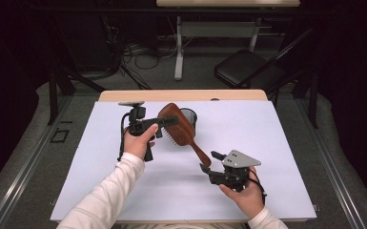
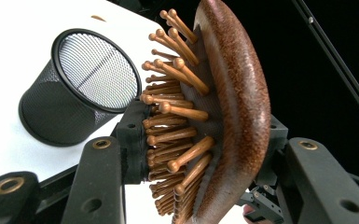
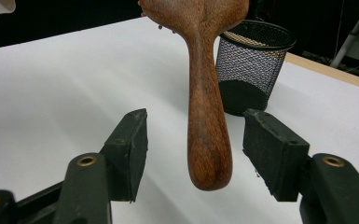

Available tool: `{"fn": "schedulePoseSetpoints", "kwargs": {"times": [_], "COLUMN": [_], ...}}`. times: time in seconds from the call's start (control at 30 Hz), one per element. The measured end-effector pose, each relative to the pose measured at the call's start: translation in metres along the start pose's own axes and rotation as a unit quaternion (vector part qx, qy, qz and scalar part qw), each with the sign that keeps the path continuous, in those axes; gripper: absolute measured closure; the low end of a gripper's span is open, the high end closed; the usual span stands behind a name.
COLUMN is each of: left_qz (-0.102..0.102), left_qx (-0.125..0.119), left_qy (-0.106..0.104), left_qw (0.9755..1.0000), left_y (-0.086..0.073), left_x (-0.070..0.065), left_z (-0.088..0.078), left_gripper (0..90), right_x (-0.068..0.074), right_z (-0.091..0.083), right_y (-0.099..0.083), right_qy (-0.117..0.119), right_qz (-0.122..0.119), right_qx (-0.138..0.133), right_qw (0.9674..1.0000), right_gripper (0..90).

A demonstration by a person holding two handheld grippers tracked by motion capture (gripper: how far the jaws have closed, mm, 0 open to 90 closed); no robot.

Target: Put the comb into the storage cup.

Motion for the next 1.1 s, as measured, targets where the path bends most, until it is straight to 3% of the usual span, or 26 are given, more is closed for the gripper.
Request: {"fn": "schedulePoseSetpoints", "kwargs": {"times": [0.3, 0.7, 0.87, 1.1], "left_qz": [0.006, 0.016, 0.02, 0.028], "left_qx": [-0.006, -0.015, -0.021, -0.031], "left_qy": [0.007, 0.012, 0.015, 0.02], "left_qw": [0.9999, 0.9997, 0.9995, 0.9989], "left_y": [0.01, 0.022, 0.027, 0.035], "left_x": [-0.004, -0.01, -0.012, -0.013], "left_z": [-0.003, -0.007, -0.01, -0.013], "left_gripper": [50.5, 50.5, 50.5, 50.4], "right_x": [-0.003, -0.008, -0.01, -0.009], "right_z": [-0.001, -0.002, -0.002, -0.003], "right_y": [0.001, 0.002, -0.001, -0.002], "right_qy": [-0.003, -0.013, -0.018, -0.026], "right_qz": [0.02, 0.019, 0.023, 0.018], "right_qx": [-0.003, -0.009, 0.006, 0.006], "right_qw": [0.9998, 0.9997, 0.9996, 0.9995], "right_gripper": [36.9, 30.2, 29.3, 26.2]}}
Point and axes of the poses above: each handheld gripper's, and its own axes: z roughly forward along the jaws, y roughly out of its top, x roughly to its left, the point moved 7 cm from there along z, roughly forward along the jaws, and after that the axes turned 5 degrees about -y, right-handed, at the moved point
